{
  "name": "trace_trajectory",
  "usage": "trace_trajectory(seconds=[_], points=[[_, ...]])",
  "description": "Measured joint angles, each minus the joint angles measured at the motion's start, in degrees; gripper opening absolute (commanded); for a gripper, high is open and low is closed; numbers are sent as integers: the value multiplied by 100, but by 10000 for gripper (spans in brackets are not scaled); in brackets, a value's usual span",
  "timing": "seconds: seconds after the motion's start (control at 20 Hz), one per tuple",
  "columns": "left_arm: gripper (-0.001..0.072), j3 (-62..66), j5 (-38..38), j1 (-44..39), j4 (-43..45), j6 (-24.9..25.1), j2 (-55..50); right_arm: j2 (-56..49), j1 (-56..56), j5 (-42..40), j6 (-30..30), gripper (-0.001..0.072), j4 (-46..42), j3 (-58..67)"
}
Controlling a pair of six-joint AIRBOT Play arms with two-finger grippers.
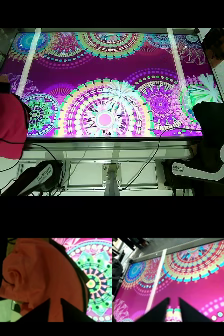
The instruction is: Fold the clothes and pants, and hang the long-sleeved shirts on hangers.
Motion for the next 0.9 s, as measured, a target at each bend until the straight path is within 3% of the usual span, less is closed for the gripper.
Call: trace_trajectory(seconds=[0.1,0.2,0.25,0.3,0.65,0.75,0.9], points=[[472,-205,234,428,118,-162,-9,0,0,2,0,498,0,0],[496,-348,614,817,166,-417,-50,-11,0,2,0,526,4,0],[498,-387,835,981,184,-529,-85,-20,0,7,2,629,2,0],[498,-417,1034,1134,208,-634,-144,-31,0,20,4,678,0,0],[499,-490,1698,1786,247,-911,-868,-177,83,15,37,680,17,0],[558,-494,1753,1834,264,-920,-1121,-225,122,11,46,680,13,0],[575,-494,1797,1869,411,-935,-1475,-267,177,0,52,680,7,0]])
